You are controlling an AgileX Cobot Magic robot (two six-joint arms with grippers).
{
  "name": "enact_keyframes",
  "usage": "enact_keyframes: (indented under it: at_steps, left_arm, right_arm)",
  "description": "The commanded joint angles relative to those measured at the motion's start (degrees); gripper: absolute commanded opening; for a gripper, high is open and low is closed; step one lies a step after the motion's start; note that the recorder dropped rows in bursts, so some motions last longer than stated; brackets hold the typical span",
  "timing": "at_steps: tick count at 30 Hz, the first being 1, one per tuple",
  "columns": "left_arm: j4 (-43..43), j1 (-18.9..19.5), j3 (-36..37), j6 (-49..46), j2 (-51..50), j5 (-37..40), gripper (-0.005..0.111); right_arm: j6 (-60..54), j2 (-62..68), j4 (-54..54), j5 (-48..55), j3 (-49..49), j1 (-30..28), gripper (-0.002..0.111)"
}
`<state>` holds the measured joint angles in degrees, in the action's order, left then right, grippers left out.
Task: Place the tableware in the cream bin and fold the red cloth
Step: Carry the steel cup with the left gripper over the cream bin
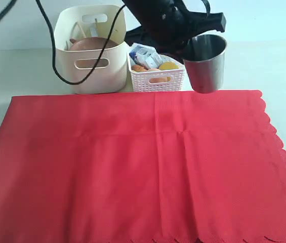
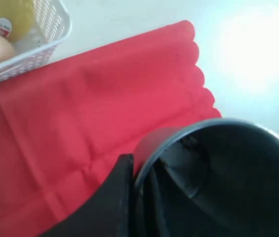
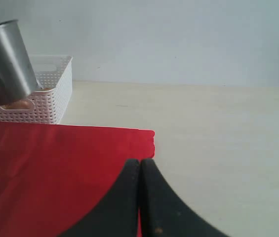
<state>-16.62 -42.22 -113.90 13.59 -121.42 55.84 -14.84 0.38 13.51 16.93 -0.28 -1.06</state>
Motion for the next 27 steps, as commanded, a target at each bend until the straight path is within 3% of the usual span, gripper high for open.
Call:
enact_keyframes:
  at_steps: [1, 13, 19, 27]
  left_arm:
    - [2.94, -0.15, -0.25, -4.39, 4.85, 5.44, 0.000]
    - [7.40, 3.10, -0.14, -10.86, 12.06, 12.43, 0.000]
    - [7.40, 8.27, 2.10, -13.59, 14.70, 13.15, 0.000]
    - [7.40, 18.11, 5.16, -15.78, 17.70, 11.44, 0.000]
  right_arm:
    - [-0.13, -0.38, -0.01, -0.73, 0.28, -0.27, 0.000]
    - [-0.13, -0.38, -0.01, -0.73, 0.28, -0.27, 0.000]
    - [-0.13, -0.38, -0.01, -0.73, 0.28, -0.27, 0.000]
    - [-0.13, -0.38, -0.01, -0.62, 0.28, -0.27, 0.000]
